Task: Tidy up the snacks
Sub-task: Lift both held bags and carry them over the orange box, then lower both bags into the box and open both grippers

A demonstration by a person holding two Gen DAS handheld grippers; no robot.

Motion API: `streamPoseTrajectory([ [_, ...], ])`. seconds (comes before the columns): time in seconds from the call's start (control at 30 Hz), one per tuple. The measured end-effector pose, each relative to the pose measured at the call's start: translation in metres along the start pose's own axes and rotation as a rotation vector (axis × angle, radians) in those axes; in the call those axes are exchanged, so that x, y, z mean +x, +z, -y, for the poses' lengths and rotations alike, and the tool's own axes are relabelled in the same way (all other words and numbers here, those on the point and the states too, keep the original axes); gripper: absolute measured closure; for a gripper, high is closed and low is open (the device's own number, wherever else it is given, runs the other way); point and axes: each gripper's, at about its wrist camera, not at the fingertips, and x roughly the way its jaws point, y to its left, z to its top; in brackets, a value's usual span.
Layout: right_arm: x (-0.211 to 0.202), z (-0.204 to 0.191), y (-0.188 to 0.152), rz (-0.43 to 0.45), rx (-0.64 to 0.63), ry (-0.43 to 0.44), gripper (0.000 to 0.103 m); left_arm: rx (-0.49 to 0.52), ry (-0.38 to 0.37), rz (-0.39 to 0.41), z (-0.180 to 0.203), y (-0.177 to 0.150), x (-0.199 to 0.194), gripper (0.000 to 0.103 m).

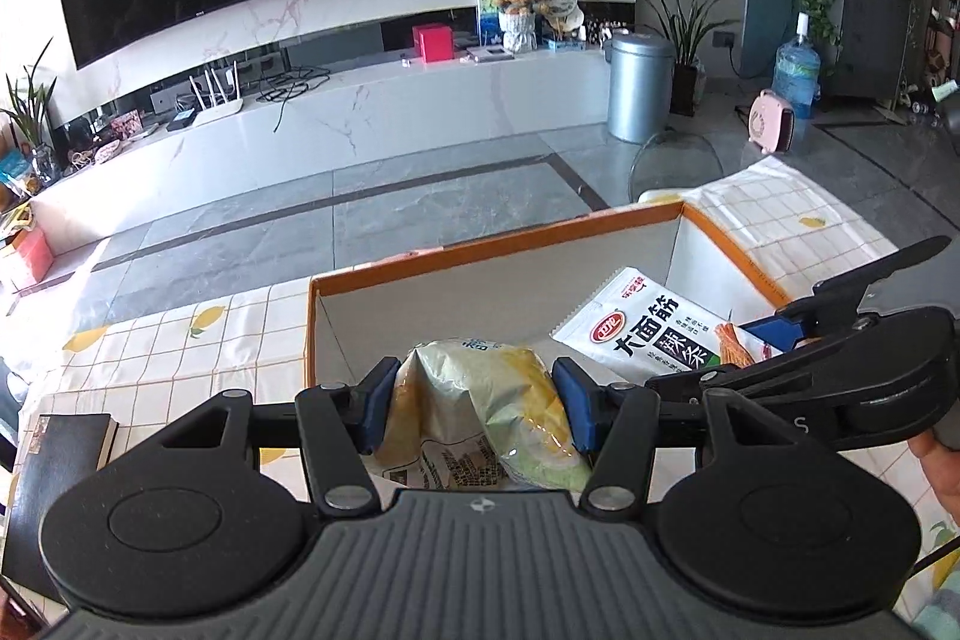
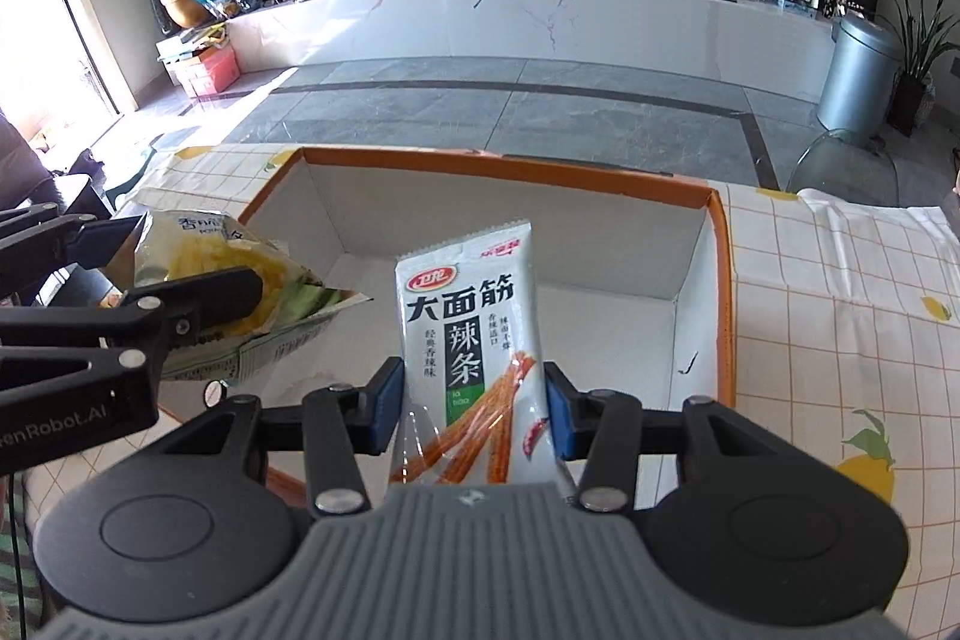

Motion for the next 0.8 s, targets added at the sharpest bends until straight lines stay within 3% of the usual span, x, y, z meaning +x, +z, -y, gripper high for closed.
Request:
streamPoseTrajectory([
  [0.23, 0.052, 0.002, 0.005, -0.166, 0.002, 0.007, 0.057, 0.006, -0.012, -0.176, -0.007, -0.004, 0.040, 0.040],
  [0.4, 0.077, 0.007, 0.002, -0.258, 0.005, 0.022, 0.057, 0.022, -0.021, -0.258, -0.010, -0.009, 0.057, 0.040],
  [0.8, 0.092, 0.003, -0.001, -0.344, -0.018, 0.037, 0.057, 0.173, 0.056, -0.309, 0.006, -0.010, 0.072, 0.038],
])
